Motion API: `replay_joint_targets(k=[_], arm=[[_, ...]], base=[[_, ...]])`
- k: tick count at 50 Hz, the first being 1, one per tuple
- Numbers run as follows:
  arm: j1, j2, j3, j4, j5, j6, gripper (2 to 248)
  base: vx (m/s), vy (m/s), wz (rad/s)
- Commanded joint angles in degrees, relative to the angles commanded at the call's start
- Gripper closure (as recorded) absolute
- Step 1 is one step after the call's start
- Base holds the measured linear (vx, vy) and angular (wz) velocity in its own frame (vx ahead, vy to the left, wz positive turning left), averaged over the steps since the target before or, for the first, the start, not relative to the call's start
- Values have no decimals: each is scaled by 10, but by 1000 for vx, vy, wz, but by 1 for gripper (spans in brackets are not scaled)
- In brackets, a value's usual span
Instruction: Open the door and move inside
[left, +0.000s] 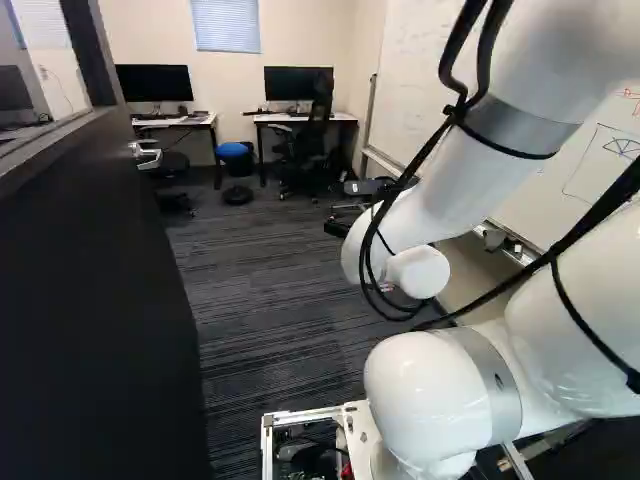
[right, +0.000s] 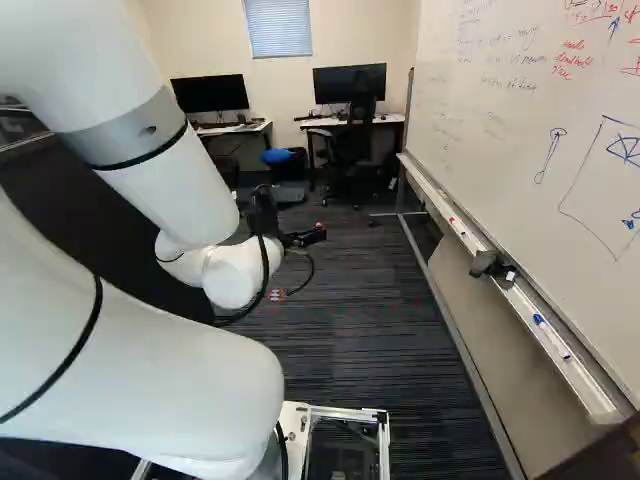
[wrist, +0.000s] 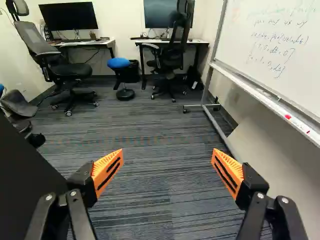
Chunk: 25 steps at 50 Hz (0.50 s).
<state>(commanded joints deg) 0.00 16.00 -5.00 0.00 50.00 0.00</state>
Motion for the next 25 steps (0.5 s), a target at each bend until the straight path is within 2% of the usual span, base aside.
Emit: replay_joint_targets(k=[25], arm=[[0, 0, 0, 0, 0, 0, 3]], base=[[139, 1, -6]])
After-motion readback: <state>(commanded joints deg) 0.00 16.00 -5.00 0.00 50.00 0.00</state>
